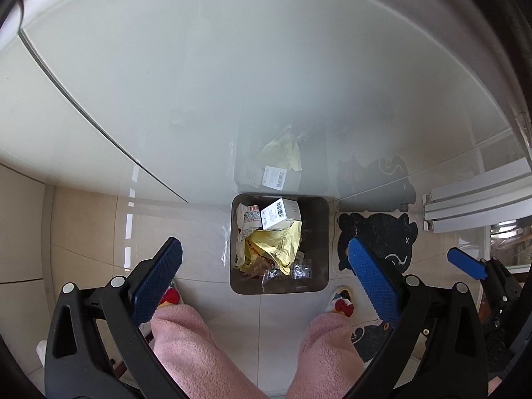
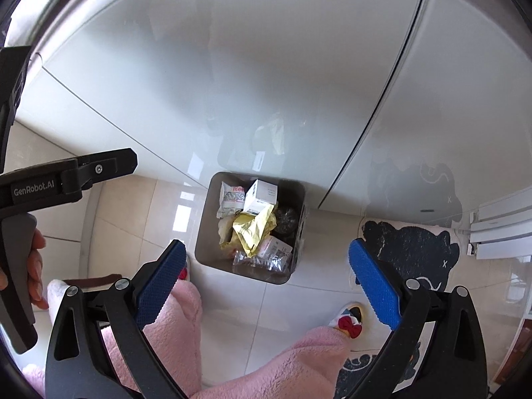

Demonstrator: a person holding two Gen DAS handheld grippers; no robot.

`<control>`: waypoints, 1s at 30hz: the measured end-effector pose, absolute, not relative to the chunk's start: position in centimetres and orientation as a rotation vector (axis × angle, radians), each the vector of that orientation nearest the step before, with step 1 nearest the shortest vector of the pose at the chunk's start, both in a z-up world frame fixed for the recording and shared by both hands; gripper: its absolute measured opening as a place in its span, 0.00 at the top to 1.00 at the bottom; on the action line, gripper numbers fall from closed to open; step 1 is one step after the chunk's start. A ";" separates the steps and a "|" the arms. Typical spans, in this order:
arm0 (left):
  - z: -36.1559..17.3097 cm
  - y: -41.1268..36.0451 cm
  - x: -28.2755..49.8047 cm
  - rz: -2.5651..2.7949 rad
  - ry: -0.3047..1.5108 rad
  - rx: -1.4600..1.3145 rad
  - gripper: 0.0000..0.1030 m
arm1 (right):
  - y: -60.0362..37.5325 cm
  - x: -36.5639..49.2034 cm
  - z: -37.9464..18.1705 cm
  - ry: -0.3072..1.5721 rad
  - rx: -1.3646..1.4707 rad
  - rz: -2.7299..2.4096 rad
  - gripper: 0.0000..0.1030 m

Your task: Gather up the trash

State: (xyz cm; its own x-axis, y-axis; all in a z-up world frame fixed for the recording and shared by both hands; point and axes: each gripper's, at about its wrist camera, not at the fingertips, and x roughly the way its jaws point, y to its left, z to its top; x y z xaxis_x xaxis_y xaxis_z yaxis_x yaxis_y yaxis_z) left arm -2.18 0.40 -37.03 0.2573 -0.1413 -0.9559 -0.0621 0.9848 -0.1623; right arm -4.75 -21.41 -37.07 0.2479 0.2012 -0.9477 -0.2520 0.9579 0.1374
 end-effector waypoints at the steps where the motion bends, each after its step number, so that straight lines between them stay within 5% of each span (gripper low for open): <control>1: -36.2 0.3 -2.4 -0.060 1.300 -0.168 0.08 | -21.6 -4.7 -36.5 1.280 -0.044 0.308 0.03; 30: -7.1 0.8 -6.6 0.005 0.801 -0.063 0.08 | -23.8 -5.2 -8.3 0.861 0.027 0.255 0.03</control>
State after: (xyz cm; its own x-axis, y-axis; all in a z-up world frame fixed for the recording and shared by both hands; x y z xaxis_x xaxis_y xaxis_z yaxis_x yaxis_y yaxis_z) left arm -6.64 0.80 -7.12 0.6962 -0.0191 -0.7176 -0.0287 0.9981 -0.0545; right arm -5.24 -23.79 -8.26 0.6232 0.2328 -0.7467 -0.2108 0.9693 0.1263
